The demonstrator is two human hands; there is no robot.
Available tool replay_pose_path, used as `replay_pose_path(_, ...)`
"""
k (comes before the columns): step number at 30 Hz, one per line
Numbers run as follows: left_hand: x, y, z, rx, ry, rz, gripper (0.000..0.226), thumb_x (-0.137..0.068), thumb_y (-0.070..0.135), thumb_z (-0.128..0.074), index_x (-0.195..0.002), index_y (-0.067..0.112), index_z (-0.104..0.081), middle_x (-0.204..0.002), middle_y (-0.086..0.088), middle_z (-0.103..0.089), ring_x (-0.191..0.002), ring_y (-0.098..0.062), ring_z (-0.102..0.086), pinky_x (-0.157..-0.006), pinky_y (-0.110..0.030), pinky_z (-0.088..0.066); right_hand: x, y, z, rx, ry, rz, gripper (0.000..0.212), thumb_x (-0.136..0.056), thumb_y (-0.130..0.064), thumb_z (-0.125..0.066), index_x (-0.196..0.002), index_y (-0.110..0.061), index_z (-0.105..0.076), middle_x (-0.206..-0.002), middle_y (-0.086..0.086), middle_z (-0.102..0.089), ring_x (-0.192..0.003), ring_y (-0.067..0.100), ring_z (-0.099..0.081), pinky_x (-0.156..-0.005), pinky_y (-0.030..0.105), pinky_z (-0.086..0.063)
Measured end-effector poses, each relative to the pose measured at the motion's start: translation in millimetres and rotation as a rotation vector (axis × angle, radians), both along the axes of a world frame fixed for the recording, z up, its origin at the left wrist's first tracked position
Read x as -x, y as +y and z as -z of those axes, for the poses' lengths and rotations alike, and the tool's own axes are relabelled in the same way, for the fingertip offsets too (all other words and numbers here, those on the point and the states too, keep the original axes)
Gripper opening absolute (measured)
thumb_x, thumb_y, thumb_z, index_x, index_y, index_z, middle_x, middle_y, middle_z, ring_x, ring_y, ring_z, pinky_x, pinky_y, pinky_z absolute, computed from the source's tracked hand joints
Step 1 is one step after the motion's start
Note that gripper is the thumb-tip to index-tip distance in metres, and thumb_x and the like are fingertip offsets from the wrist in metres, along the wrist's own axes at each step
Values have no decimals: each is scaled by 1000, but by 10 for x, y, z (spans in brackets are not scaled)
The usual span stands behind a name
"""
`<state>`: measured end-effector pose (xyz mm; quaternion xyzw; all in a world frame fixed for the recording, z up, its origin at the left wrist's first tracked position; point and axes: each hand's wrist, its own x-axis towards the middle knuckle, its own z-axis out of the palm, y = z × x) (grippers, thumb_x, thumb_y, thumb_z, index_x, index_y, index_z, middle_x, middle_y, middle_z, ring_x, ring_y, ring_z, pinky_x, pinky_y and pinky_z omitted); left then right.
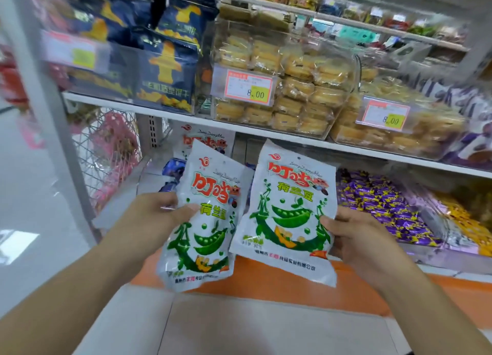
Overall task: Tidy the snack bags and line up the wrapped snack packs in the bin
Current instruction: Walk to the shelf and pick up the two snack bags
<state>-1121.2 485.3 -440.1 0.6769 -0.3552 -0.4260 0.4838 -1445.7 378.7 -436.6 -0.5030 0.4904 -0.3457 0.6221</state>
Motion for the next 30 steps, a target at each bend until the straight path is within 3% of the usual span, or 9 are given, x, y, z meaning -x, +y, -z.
replay_pose_path(3, 168, 53, -23, 9, 116, 84, 22, -96, 33, -72, -108, 16, -81, -101, -6, -84, -93, -28, -81, -96, -51, -60, -133, 135, 96, 23, -6, -67, 27, -99, -1, -57, -121, -3, -73, -117, 20, -77, -108, 42, -73, -97, 56, -54)
replay_pose_path(6, 306, 79, -37, 18, 225, 121, 33, -100, 40, -64, -113, 14, -79, -110, -6, -82, -101, -27, -80, -98, -47, -58, -314, 212, 163, 59, 12, -34, 25, -98, 2, -60, -118, -5, -74, -112, 18, -79, -100, 37, -77, -83, 46, -60)
replay_pose_path(9, 405, 89, -57, 42, 207, 158, 33, -95, 44, -69, -110, 16, -80, -107, -4, -83, -101, -25, -80, -99, -49, -58, -442, 231, 237, 95, 30, -39, 25, -99, 3, -60, -112, -10, -77, -105, 14, -81, -92, 30, -79, -71, 39, -60)
replay_pose_path(13, 438, 67, -66, 47, 139, 117, 22, -85, 24, -83, -106, 17, -80, -94, -2, -84, -84, -23, -82, -75, -37, -67, -575, 251, 309, 114, 90, -81, 20, -99, 0, -63, -111, -9, -77, -103, 14, -81, -94, 33, -79, -72, 43, -63)
replay_pose_path(19, 329, -12, -20, 8, 67, 41, 14, -82, 18, -85, -96, 18, -84, -90, -4, -84, -79, -27, -82, -84, -46, -63, -489, -263, 328, 178, 286, 193, 27, -88, -7, -79, -109, -8, -62, -102, 18, -71, -97, 31, -73, -86, 45, -62)
replay_pose_path(21, 295, -47, -3, -11, 30, 33, 15, -80, 21, -87, -95, 20, -84, -88, -1, -84, -78, -24, -82, -84, -46, -63, -415, -526, 323, 269, 478, 313, 31, -87, -16, -83, -103, -12, -57, -94, 9, -67, -94, 27, -69, -80, 35, -56)
replay_pose_path(25, 270, -124, -3, -12, -8, 46, 17, -77, 22, -88, -87, 35, -84, -84, 0, -84, -74, -22, -82, -83, -48, -62, -385, -866, 469, 396, 725, 300, 42, -82, -34, -86, -61, -19, -52, -48, -10, -56, -44, 4, -56, -42, 17, -40)
replay_pose_path(27, 278, -149, -8, -8, -25, 53, 22, -78, 21, -87, -84, 41, -82, -81, 1, -84, -71, -21, -82, -79, -44, -60, -436, -975, 583, 369, 746, 286, 39, -81, -34, -87, -60, -20, -57, -53, -11, -60, -49, 7, -58, -41, 15, -34)
replay_pose_path(30, 277, -170, 1, -8, -28, 36, 25, -78, 21, -87, -85, 44, -81, -80, 2, -84, -69, -21, -82, -77, -42, -60, -516, -1058, 674, 326, 701, 274, 28, -77, -31, -89, -93, -24, -67, -87, -9, -75, -78, 11, -67, -56, 16, -42)
